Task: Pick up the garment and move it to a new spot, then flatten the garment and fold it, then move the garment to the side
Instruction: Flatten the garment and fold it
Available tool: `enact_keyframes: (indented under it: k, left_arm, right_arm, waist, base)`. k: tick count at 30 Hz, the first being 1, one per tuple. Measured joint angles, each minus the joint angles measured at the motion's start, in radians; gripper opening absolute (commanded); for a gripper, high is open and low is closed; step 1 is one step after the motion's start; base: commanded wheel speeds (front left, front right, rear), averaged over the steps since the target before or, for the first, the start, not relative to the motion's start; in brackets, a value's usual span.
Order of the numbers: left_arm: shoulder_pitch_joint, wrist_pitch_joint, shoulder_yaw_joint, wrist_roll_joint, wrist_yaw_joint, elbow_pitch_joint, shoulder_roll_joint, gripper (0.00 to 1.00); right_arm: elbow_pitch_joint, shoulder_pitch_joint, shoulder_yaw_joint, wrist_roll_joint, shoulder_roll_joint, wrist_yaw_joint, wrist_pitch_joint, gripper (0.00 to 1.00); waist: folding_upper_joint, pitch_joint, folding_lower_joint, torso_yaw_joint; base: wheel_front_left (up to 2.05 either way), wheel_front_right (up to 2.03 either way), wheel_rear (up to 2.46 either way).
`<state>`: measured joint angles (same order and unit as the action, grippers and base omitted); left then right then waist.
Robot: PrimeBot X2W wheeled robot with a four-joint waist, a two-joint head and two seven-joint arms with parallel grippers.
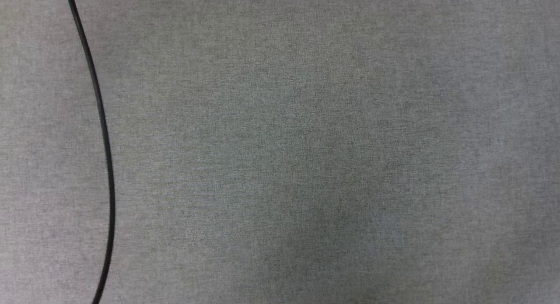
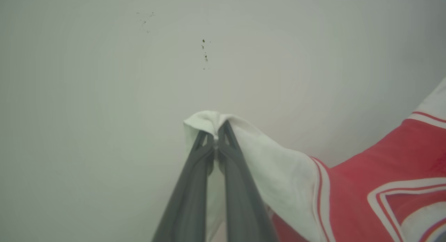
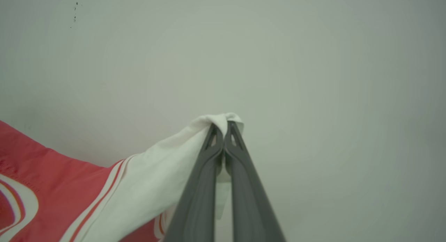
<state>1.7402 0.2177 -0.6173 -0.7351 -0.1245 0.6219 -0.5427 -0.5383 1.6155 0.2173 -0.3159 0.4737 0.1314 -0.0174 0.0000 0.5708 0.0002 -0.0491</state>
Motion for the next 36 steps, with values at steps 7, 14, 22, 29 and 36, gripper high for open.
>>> enact_keyframes:
  k: [7, 14, 22, 29, 36]
  left_arm:
    - [-0.135, 0.038, -0.009, -0.028, -0.003, 0.052, 0.012, 0.0]
    - [-0.329, 0.042, 0.061, -0.028, -0.005, -0.019, 0.01, 0.0]
    - [-0.866, 0.044, 0.205, -0.015, 0.05, -0.273, 0.005, 0.0]
    - [-1.185, 0.044, 0.241, -0.042, 0.103, -0.393, -0.011, 0.0]
    - [-1.453, 0.044, 0.258, -0.083, 0.16, -0.463, -0.03, 0.0]
  right_arm:
    - [-0.138, -0.078, -0.013, -0.074, -0.081, 0.0, -0.109, 0.0]
    - [-0.165, -0.246, 0.032, -0.088, -0.119, 0.0, -0.205, 0.0]
    - [-0.037, -0.667, 0.042, -0.123, -0.104, 0.0, -0.235, 0.0]
    - [0.075, -0.987, 0.005, -0.125, -0.097, 0.0, -0.212, 0.0]
    - [0.205, -1.29, -0.085, -0.125, -0.122, 0.0, -0.142, 0.0]
  waist:
    - [0.0, -0.017, 0.0, -0.002]
    - [0.0, -0.073, -0.0001, -0.006]
    - [0.0, -0.215, -0.0003, -0.006]
    - [0.0001, -0.332, -0.0005, -0.004]
    - [0.0001, -0.433, -0.0006, -0.005]
  base:
    - [0.0, 0.0, 0.0]
    - [0.0, 0.0, 0.0]
    - [0.0, 0.0, 0.0]
    - [0.0, 0.0, 0.0]
    - [0.0, 0.0, 0.0]
